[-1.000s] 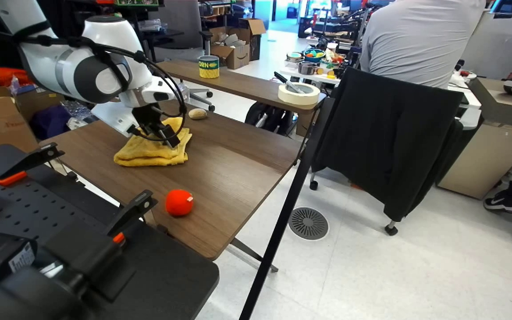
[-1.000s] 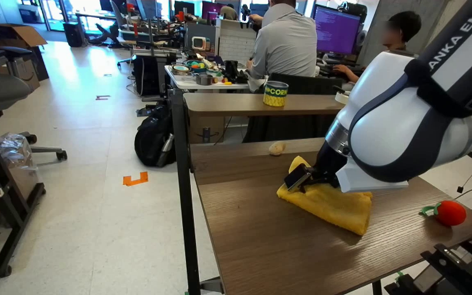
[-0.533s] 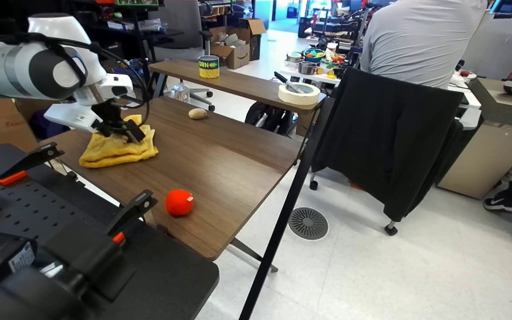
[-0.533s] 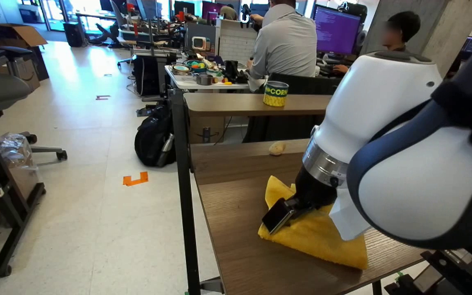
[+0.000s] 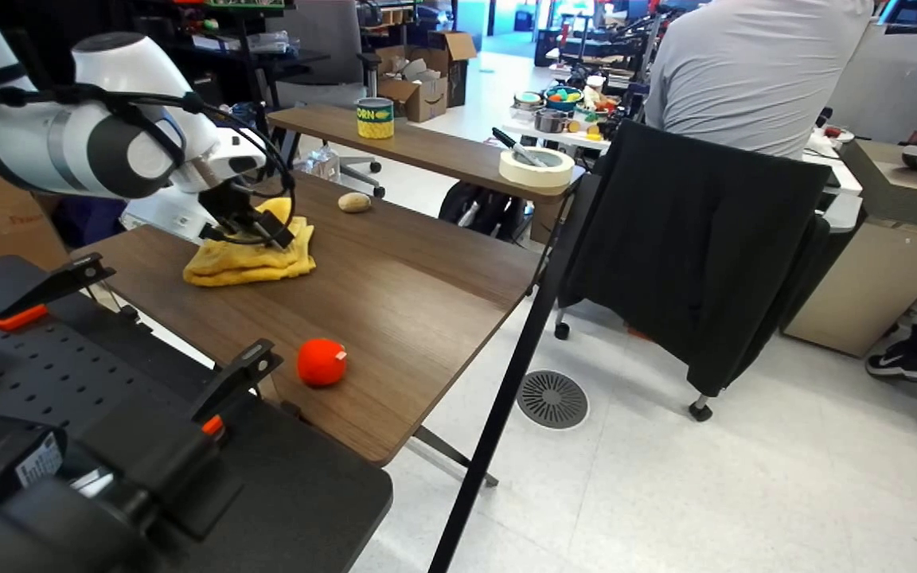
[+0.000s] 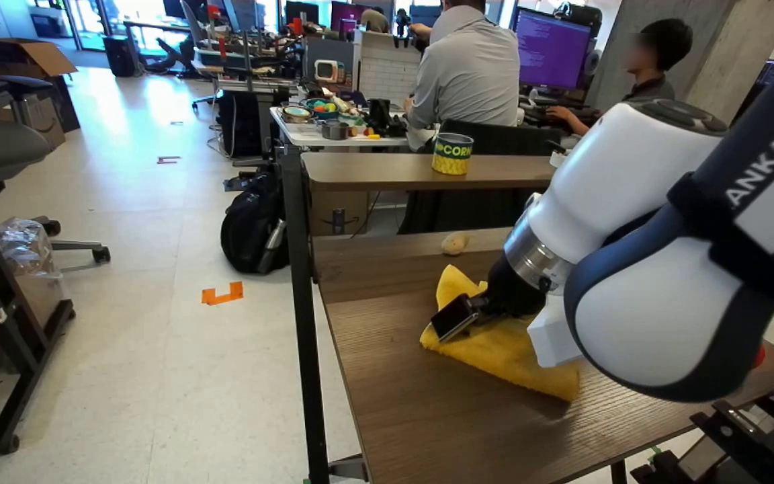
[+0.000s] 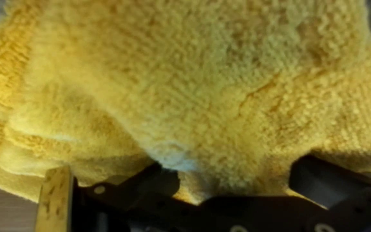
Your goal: Move the red object forward, then use the towel to clean the table
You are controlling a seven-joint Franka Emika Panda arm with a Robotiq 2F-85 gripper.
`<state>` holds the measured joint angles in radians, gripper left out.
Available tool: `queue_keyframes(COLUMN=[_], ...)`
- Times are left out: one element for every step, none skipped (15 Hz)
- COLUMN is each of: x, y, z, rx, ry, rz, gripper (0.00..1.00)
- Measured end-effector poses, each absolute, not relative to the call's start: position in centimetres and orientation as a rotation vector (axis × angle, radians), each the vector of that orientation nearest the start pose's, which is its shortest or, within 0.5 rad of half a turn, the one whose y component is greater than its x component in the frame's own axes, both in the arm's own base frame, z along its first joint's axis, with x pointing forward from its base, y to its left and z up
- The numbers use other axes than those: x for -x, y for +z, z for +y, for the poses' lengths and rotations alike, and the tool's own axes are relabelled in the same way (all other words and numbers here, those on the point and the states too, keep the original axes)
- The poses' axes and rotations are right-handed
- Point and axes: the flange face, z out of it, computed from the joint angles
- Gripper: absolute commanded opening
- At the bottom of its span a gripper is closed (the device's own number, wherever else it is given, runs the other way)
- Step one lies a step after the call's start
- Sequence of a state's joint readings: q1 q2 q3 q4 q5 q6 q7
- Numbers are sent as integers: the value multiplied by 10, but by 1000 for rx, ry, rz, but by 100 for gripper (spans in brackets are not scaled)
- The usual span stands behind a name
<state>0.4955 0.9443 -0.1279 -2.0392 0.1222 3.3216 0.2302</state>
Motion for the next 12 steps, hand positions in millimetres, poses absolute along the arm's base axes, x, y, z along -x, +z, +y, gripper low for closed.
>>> queue_keyframes(x=[-545, -554, -559, -561, -561, -561, -561, -562, -564, -566, -571, -576], y=[17, 18, 18, 18, 18, 18, 18, 19, 19, 19, 20, 21], z=[172, 157, 147, 143, 143, 144, 144, 142, 139, 137, 138, 140], rx=[3071, 3070, 3069, 3068, 3068, 3067, 3066, 3067, 3071, 3077, 3085, 3094], ry=[-592, -603, -609, -611, -611, -611, -613, -616, -612, -588, -542, -478], rz=[-66, -20, 11, 24, 24, 23, 24, 45, 70, 82, 87, 82], gripper=[100, 100, 100, 100, 100, 100, 100, 100, 100, 100, 100, 100])
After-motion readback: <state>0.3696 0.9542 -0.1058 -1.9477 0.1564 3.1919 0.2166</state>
